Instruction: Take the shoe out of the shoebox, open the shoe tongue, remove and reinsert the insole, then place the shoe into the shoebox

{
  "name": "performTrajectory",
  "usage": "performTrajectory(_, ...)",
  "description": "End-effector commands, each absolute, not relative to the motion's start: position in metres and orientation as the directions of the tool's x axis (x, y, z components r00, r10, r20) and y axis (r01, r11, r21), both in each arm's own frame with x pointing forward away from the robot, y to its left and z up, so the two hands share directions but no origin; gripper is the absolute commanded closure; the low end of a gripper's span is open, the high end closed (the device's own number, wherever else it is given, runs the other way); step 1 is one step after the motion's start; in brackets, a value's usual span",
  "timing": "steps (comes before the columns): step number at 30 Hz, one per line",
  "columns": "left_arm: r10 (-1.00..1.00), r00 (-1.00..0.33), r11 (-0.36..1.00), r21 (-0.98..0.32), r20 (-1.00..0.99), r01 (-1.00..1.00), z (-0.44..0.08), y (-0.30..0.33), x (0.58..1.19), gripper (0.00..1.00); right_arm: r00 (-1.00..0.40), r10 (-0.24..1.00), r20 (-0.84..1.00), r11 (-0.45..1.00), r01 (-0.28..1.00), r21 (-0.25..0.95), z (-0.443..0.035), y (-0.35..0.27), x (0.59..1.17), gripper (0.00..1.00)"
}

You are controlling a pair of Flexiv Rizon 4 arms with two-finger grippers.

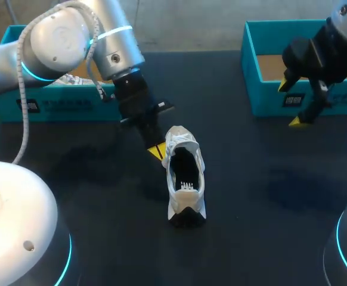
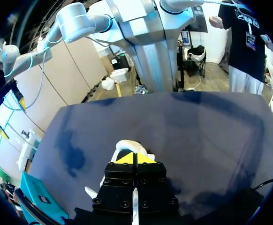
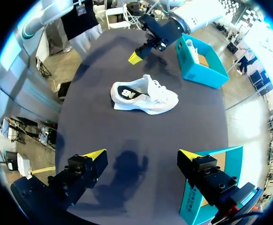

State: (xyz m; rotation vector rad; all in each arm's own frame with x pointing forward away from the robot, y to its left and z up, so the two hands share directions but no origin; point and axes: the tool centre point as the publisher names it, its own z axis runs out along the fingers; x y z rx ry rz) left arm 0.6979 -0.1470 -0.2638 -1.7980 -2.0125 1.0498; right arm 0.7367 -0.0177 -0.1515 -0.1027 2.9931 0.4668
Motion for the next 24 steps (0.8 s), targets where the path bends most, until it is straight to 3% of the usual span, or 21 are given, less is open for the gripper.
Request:
performTrajectory(1, 0.968, -0.154, -0.011, -0.647, -0.198, 0.763, -0.269, -0.155, 0.703, 1.00, -0.992, -0.050, -0.117, 0.951, -0.083, 0.297, -0.152, -0.017, 0.738, 0.00)
performTrajectory(24, 0.996, 0.007, -0.054, -0.523, -0.091, 0.850, -0.316, -0.198, 0.703, 1.00, -0.992, -0.050, -0.117, 0.951, -0.083, 0.297, -0.152, -0.017, 0.738, 0.00)
